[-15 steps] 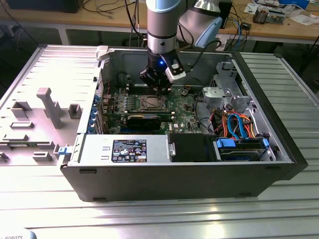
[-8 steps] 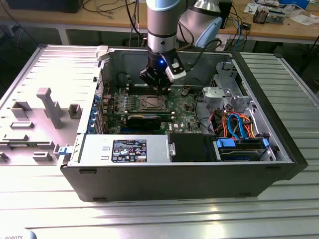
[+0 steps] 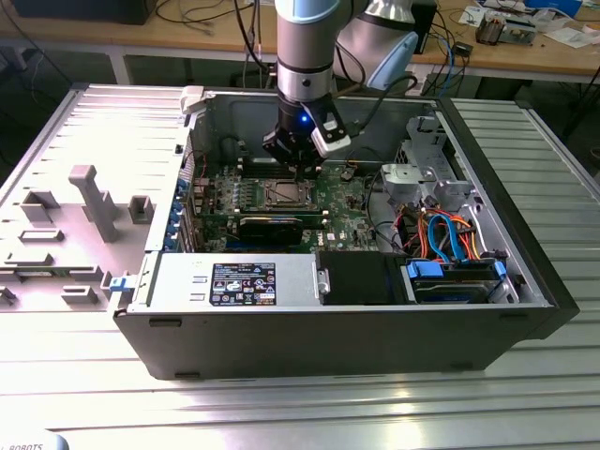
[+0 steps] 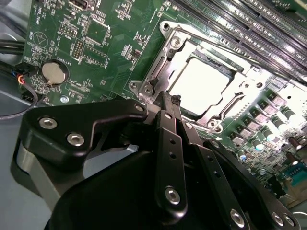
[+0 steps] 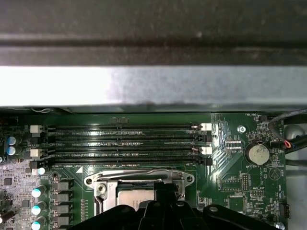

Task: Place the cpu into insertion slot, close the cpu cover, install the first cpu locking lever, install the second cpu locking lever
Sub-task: 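Install the second cpu locking lever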

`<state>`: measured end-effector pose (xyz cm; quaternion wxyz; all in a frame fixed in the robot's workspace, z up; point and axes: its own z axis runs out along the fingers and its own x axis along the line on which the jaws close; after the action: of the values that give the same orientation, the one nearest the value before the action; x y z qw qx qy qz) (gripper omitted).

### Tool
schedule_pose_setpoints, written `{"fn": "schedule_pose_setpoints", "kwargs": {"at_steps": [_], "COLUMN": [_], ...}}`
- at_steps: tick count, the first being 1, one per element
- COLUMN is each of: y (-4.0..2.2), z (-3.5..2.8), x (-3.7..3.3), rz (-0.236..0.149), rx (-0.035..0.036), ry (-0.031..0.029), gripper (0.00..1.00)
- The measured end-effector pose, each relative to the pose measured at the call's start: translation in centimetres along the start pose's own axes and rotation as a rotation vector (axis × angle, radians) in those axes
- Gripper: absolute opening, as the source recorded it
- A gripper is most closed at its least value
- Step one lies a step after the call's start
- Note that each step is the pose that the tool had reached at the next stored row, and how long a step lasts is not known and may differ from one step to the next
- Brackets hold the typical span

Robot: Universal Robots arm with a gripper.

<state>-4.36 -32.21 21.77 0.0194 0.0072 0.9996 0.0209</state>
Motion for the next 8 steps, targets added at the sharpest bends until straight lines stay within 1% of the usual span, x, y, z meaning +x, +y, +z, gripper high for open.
{"fn": "schedule_pose_setpoints", "kwargs": {"at_steps": [3,8], "y": [-0.16,-0.17], "z": [0.0,-0.09], "x": [0.0,0.0], "rz": [0.0,0.0], "rx": [0.0,0.0003], "ry": [-0.0001,0.0002], "gripper": [0.11,0.11]}}
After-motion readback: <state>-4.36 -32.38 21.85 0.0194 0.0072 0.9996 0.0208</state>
